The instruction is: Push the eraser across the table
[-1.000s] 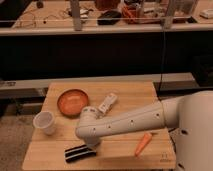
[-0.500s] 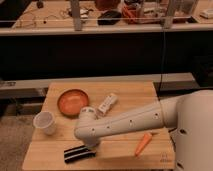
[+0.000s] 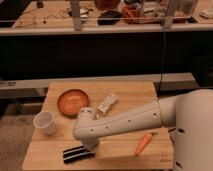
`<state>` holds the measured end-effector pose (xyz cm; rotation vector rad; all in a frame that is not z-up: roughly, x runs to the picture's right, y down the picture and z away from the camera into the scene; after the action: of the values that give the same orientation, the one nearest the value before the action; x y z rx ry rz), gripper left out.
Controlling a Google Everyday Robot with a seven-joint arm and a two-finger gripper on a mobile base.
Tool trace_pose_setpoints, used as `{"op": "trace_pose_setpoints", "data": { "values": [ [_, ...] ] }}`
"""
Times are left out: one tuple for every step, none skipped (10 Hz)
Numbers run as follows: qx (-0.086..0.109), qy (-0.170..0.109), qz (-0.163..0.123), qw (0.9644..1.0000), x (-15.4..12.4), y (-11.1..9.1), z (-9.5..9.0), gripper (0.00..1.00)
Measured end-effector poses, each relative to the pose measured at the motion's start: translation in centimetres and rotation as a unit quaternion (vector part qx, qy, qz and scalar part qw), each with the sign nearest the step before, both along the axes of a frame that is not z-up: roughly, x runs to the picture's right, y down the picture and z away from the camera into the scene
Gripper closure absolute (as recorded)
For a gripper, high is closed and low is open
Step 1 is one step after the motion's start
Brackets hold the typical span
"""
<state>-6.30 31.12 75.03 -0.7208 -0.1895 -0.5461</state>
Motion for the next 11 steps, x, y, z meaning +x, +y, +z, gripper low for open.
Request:
{"op": "trace_pose_setpoints", "data": {
  "values": [
    [0.0, 0.0, -0.001, 1.0, 0.0, -0.02, 0.0, 0.99],
    [0.0, 0.0, -0.003, 1.0, -0.05, 0.09, 0.1, 0.99],
    [0.0, 0.0, -0.002, 1.0, -0.28, 0.27, 0.32, 0.99],
    [0.0, 0.0, -0.002, 1.0, -0.23, 0.25, 0.23, 0.99],
    [-0.001, 0.0, -0.002, 1.0, -0.29, 0.15, -0.03, 0.99],
    [-0.001, 0.0, -0.001, 1.0, -0.3, 0.12, -0.11, 0.99],
    [-0.001, 0.0, -0.001, 1.0, -0.29, 0.1, -0.11, 0.99],
    [-0.001, 0.0, -0.001, 1.0, -0.3, 0.1, -0.1, 0.99],
    [-0.001, -0.001, -0.004, 1.0, -0.38, 0.25, 0.07, 0.99],
    [-0.001, 0.0, -0.003, 1.0, -0.54, 0.37, 0.3, 0.99],
    [-0.001, 0.0, -0.003, 1.0, -0.49, 0.33, 0.09, 0.99]
  ]
}}
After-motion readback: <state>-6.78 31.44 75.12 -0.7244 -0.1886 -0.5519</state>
